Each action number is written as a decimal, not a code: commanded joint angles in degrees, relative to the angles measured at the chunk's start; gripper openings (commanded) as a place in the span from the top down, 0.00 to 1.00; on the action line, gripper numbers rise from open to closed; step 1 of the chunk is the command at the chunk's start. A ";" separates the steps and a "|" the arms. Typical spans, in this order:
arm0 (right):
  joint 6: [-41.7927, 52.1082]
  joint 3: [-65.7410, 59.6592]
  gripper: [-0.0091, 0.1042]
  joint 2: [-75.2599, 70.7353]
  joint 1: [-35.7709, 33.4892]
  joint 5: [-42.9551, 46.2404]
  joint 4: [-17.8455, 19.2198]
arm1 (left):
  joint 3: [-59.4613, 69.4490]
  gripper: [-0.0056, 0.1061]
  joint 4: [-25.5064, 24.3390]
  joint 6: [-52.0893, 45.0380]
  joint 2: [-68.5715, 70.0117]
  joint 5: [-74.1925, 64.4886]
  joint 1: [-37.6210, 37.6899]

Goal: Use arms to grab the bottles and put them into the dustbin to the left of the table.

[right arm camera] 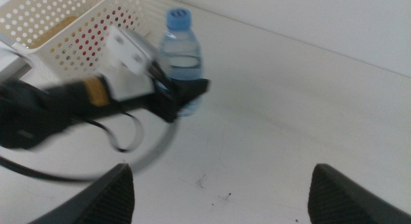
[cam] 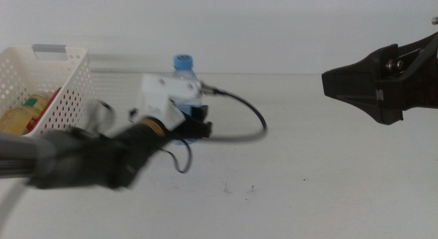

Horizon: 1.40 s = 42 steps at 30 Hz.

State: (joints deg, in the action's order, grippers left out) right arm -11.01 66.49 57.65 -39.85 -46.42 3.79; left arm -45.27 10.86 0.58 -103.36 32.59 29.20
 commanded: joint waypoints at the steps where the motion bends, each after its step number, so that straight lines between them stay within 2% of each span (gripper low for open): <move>1: 0.54 0.40 0.12 -0.14 -0.03 0.06 0.29 | -0.41 0.97 -1.40 -1.06 10.57 -15.45 -1.83; 4: 0.54 0.40 0.12 -0.14 -0.03 0.06 0.29 | -5.25 0.97 -7.34 -1.06 18.81 -38.83 -5.46; 6: 0.54 0.40 0.12 -0.14 -0.03 0.06 0.29 | -9.66 0.97 -8.48 -2.61 21.74 -50.01 -8.54; 12: 0.54 0.40 0.12 -0.14 -0.03 0.06 0.29 | -25.63 0.97 -3.71 -15.18 21.64 -76.09 -20.75; 18: 0.54 0.40 0.12 -0.14 -0.03 0.06 0.29 | -41.59 0.97 -3.37 -18.98 14.42 -92.86 -34.69; 22: 0.54 0.40 0.12 -0.14 -0.03 0.06 0.29 | -48.12 0.97 -0.43 -23.39 7.61 -98.22 -41.64; 28: 0.54 0.40 0.12 -0.14 -0.03 0.06 0.29 | -52.74 0.97 6.36 -27.55 -3.01 -98.61 -46.25; 34: 0.54 0.40 0.12 -0.14 -0.03 0.06 0.29 | -53.16 0.95 6.11 -29.08 -9.78 -96.91 -46.91; 38: 0.54 0.40 0.12 -0.14 -0.03 0.06 0.29 | -53.16 0.81 4.81 -28.59 -11.39 -96.49 -46.91; 42: 0.54 0.40 0.12 -0.14 -0.03 0.06 0.29 | -53.16 0.49 4.59 -29.73 -11.51 -96.19 -46.91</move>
State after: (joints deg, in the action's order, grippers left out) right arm -10.90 66.49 57.65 -39.85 -46.42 3.68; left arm -97.37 14.72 -28.56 -115.76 -64.69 -17.61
